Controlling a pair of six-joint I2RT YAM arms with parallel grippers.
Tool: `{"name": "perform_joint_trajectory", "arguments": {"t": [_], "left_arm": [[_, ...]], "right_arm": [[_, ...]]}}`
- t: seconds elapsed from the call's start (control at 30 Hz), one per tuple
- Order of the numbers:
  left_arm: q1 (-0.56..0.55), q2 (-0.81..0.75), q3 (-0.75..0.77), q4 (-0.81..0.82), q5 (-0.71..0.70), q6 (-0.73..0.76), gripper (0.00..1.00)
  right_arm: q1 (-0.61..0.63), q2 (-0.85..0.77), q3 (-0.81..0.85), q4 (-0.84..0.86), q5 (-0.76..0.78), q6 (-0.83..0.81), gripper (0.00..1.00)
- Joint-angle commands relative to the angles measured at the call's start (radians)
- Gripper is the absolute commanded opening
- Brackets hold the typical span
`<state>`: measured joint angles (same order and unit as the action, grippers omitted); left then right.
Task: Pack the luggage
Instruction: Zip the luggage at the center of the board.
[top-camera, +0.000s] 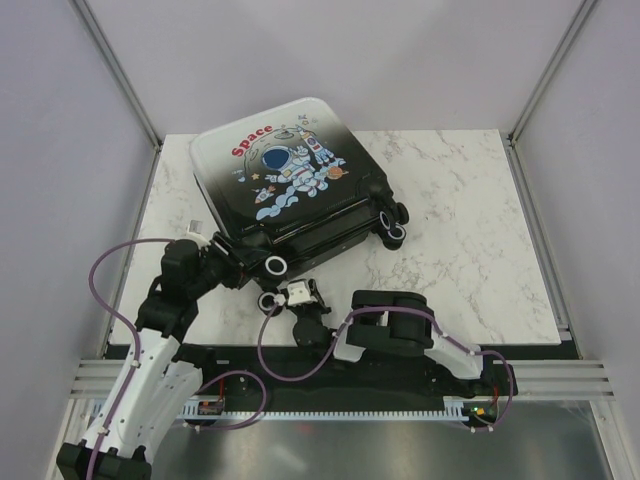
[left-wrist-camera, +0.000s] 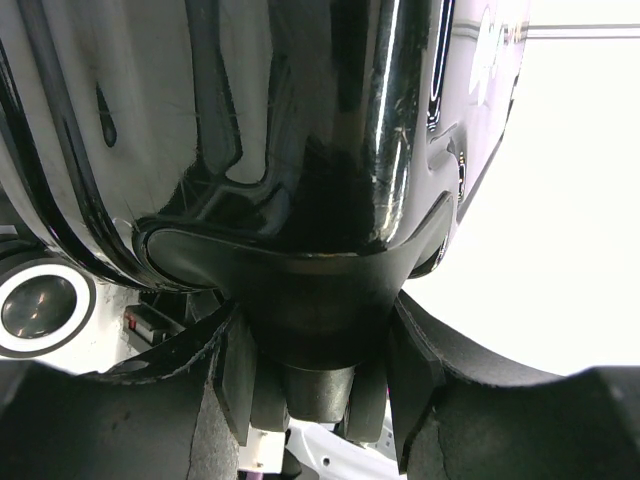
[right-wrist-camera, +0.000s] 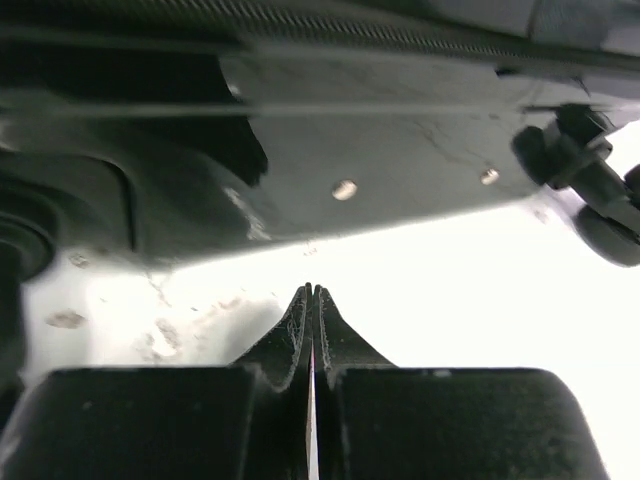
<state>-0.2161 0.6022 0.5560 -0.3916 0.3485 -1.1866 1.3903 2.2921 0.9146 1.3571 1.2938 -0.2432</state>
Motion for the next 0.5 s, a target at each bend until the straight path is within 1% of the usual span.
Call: {"name": "perform_joint_trajectory", "arguments": {"t": [0.0, 0.03, 0.07, 0.13, 0.17, 0.23, 0.27, 0.3, 0.33, 0.37, 0.4, 0.43, 0.47], "left_arm": [[-0.008, 0.007, 0.05, 0.077, 0.038, -0.042, 0.02], [-0.008, 0.01, 0.053, 0.077, 0.037, -0.039, 0.02], [-0.008, 0.014, 0.059, 0.077, 0.035, -0.039, 0.02], [-0.008, 0.024, 0.065, 0.079, 0.033, -0.036, 0.02], [-0.008, 0.028, 0.071, 0.08, 0.033, -0.033, 0.02], [-0.009, 0.045, 0.094, 0.083, 0.027, -0.009, 0.02], [-0.009, 0.053, 0.104, 0.083, 0.024, 0.001, 0.02], [-0.009, 0.073, 0.12, 0.091, 0.02, 0.008, 0.02], [-0.009, 0.08, 0.127, 0.105, 0.023, 0.015, 0.02], [-0.009, 0.088, 0.127, 0.126, 0.027, 0.015, 0.02], [-0.012, 0.096, 0.124, 0.166, 0.027, 0.01, 0.02], [-0.015, 0.111, 0.117, 0.195, 0.03, -0.007, 0.02], [-0.017, 0.12, 0.111, 0.22, 0.033, -0.013, 0.02]], "right_arm": [[0.004, -0.049, -0.028, 0.402, 0.044, 0.024, 0.0], [0.004, -0.059, -0.034, 0.402, 0.042, 0.041, 0.0], [0.001, -0.063, -0.046, 0.402, 0.017, 0.083, 0.05], [0.001, -0.08, -0.046, 0.402, -0.002, 0.108, 0.14], [0.0, -0.085, -0.042, 0.402, -0.011, 0.108, 0.23], [0.001, -0.103, -0.016, 0.402, 0.001, 0.076, 0.36], [0.0, -0.112, -0.008, 0.402, 0.004, 0.058, 0.49], [-0.002, -0.126, -0.016, 0.402, 0.012, 0.041, 0.55], [-0.007, -0.17, -0.034, 0.402, 0.009, 0.059, 0.61], [-0.02, -0.202, -0.108, 0.402, -0.005, 0.103, 0.66], [-0.028, -0.238, -0.155, 0.402, -0.048, 0.201, 0.68], [-0.034, -0.308, -0.196, 0.402, -0.065, 0.223, 0.69], [-0.033, -0.339, -0.245, 0.393, -0.082, 0.211, 0.71]]}}
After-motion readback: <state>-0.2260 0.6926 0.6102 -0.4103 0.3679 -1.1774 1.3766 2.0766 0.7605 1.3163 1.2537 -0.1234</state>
